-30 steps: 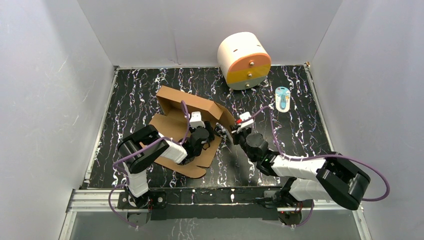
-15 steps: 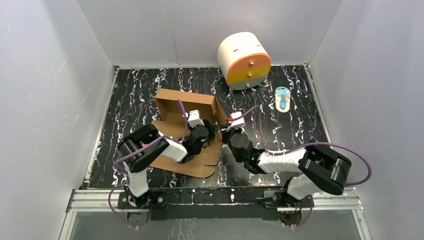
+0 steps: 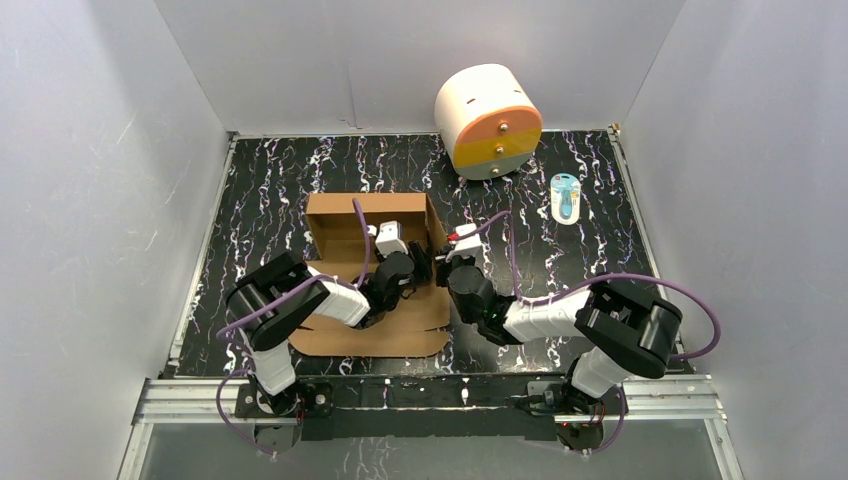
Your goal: Fold the paper box
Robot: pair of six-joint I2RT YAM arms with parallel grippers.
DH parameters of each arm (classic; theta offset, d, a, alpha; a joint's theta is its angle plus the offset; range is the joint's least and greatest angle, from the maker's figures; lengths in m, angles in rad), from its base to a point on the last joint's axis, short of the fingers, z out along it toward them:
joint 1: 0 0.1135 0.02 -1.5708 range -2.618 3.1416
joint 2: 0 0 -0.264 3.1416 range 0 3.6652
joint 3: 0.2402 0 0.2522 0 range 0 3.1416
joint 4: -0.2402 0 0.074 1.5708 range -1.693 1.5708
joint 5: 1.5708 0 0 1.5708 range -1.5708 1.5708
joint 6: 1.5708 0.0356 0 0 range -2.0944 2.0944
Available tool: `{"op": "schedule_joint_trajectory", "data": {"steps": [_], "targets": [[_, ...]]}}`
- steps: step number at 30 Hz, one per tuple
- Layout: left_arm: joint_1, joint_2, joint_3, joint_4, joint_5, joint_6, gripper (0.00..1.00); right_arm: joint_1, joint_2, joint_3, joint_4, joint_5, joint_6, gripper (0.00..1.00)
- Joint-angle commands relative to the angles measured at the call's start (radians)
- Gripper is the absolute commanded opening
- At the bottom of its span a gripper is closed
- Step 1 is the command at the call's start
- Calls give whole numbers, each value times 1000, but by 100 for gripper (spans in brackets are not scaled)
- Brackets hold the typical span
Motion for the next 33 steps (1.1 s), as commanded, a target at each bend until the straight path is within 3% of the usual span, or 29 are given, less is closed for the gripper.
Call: {"op": "schedule_joint_trajectory", "data": {"steps": [1, 5, 14, 19, 25, 28, 33], "targets": [[-6, -96, -30, -34, 46, -14, 57, 15, 10, 8, 68, 40, 19, 11], [-6, -232, -77, -61, 56, -28, 61, 15, -2, -2, 57, 60, -11, 11], [0, -579, -80, -347, 91, -112, 77, 14, 20, -32, 163, 66, -142, 12], [23, -710, -107, -411, 66, -257, 87, 14, 40, -32, 183, 40, -147, 12], [123, -816, -178, -293, 94, -426, 88, 14, 49, -35, 202, 27, -149, 12], [212, -803, -180, -273, 163, -493, 88, 14, 50, -37, 204, 25, -153, 12], [306, -775, -242, -100, 266, -607, 86, 14, 51, -42, 213, 21, -159, 12]]}}
